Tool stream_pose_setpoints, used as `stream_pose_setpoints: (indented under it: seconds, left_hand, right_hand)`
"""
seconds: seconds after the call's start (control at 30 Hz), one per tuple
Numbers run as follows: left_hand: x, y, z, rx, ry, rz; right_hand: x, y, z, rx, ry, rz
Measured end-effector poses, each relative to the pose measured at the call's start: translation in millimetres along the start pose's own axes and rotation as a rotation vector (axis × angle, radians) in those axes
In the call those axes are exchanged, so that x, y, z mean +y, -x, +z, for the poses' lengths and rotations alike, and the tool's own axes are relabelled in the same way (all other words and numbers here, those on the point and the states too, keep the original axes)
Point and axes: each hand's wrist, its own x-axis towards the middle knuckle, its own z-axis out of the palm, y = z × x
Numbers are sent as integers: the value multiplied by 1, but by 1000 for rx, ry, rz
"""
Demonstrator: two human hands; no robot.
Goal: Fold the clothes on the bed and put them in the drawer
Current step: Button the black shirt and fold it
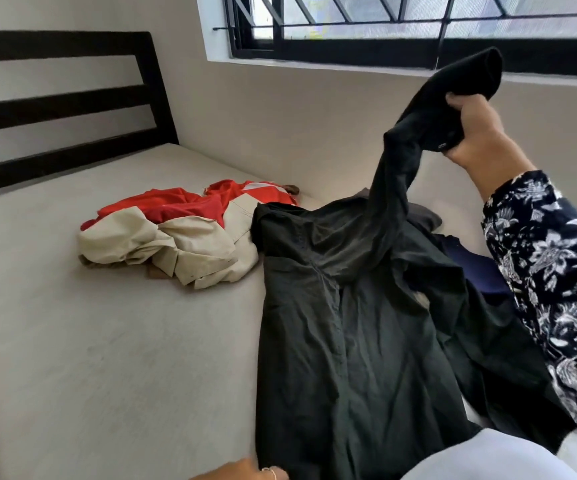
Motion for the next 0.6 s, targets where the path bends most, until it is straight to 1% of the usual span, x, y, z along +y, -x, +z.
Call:
stream_pose_setpoints:
  seconds: [0.03, 0.07, 0.1, 0.13, 0.17, 0.2, 0.23, 0.27, 0.3, 0.33, 0.37, 0.43, 0.5, 0.53, 0.57, 0.6]
  left_hand:
    - [0, 0, -2, 10, -22, -15]
    - [-50, 39, -20, 0, 29, 40]
    - [-88, 71, -29, 18, 165, 106]
    - [-100, 81, -44, -83, 378, 127]
    - [-119, 84, -57, -151, 455, 79]
    - [-111, 77, -55, -183, 581, -2]
    - [-111, 79, -98, -170, 574, -54]
    - [-113, 78, -119, -128, 655, -167]
    - [-109, 83, -145, -293, 670, -60]
    - [-107, 86, -173, -324, 765, -109]
    - [-100, 82, -212, -272, 820, -30]
    - [-102, 72, -234, -76, 1022, -88]
    - [-115, 51, -238, 128, 1242, -131]
    - [-121, 41, -240, 185, 1323, -153]
    - [-127, 29, -240, 195, 1389, -163]
    - [-131, 19, -237, 207, 1403, -157]
  right_hand:
    - [-1, 6, 7, -42, 5, -1]
    - [-2, 13, 15, -82, 18, 2]
    - [-2, 22, 23, -132, 22, 9]
    - [-3, 33, 32, -194, 34, 18]
    - [-3, 45, 39, -265, 45, 32]
    - [-4, 60, 46, -332, 78, 40]
    - [-4, 73, 52, -407, 114, 46]
    - [-4, 86, 56, -475, 162, 47]
    - [-3, 102, 59, -550, 205, 45]
    - [-3, 118, 60, -615, 264, 39]
    - [-1, 135, 61, -671, 331, 40]
    - [8, 167, 55, -785, 482, 47]
    - [24, 196, 44, -964, 638, 10]
    - [34, 209, 37, -1090, 765, -57]
    - [46, 223, 31, -1221, 907, -106]
    - [61, 232, 25, -1347, 1045, -141]
